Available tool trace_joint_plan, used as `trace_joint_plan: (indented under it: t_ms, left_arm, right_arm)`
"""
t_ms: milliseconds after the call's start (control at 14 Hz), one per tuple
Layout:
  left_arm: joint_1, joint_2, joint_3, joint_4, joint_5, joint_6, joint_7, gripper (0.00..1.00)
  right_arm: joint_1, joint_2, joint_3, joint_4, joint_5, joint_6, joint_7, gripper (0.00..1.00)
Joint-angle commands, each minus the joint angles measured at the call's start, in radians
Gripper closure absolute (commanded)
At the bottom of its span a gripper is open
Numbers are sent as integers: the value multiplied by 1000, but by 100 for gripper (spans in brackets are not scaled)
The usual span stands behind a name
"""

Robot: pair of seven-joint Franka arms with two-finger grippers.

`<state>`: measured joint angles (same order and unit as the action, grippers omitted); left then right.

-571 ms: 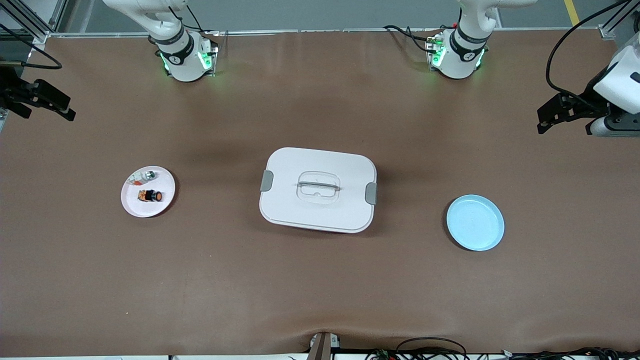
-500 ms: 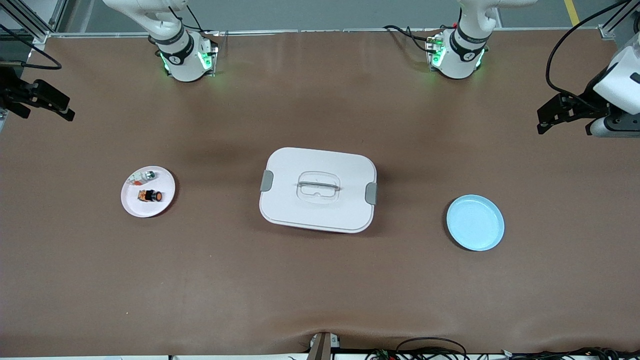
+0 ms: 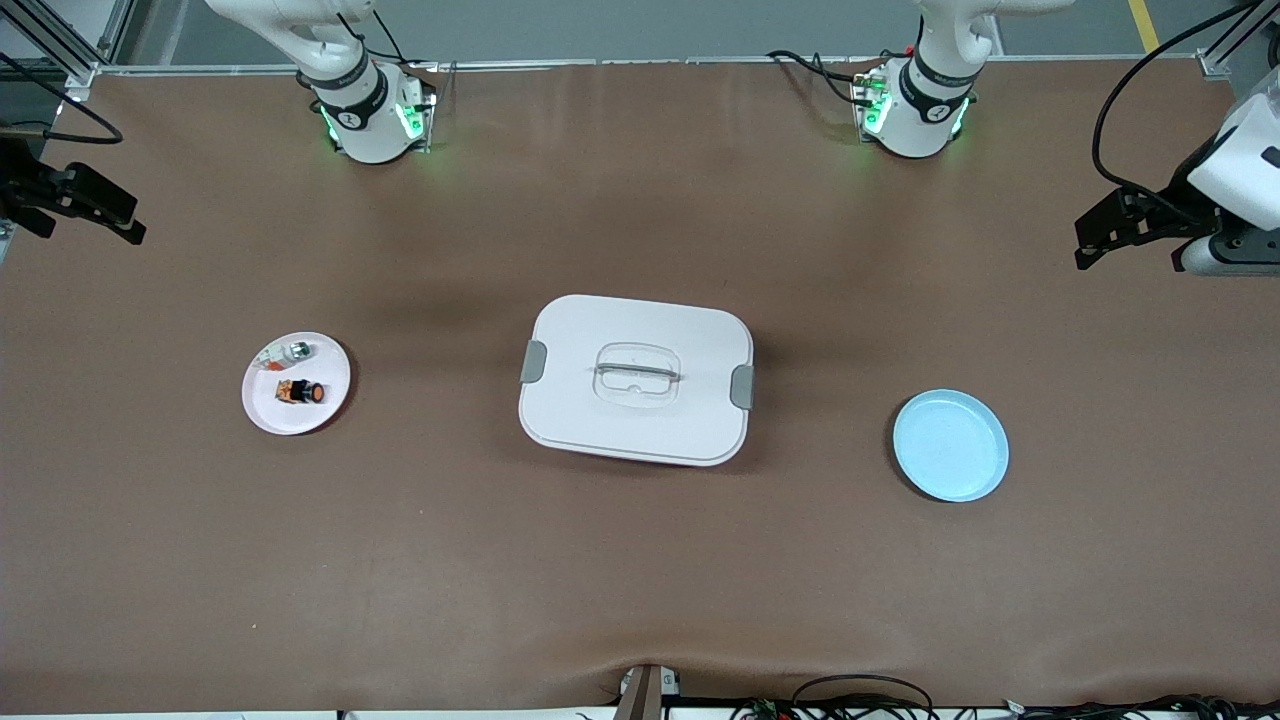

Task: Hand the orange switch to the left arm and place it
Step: 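Reach the right gripper down toward the switch on the white plate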

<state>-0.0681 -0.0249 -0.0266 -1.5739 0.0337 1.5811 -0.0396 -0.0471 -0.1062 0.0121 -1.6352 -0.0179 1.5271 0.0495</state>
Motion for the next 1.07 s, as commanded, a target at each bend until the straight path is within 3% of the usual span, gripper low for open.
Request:
trace_joint_plan:
  t_ms: [0, 429, 714, 1000]
  left_arm:
    - [5, 10, 1, 22, 2, -4, 17, 0]
    - [5, 10, 1, 22, -4, -4, 18, 0]
    - [4, 13, 1, 18, -6, -4, 20, 0]
    - [2, 16, 1, 20, -9, -4, 20, 0]
  right_arm:
    - [-16, 42, 8, 14, -19, 5, -2, 0]
    - [-20, 238, 6, 97, -20, 25, -3, 0]
    - [-25, 253, 6, 95, -2, 82, 0, 0]
    - [-53, 266, 8, -17, 33, 160, -51, 0]
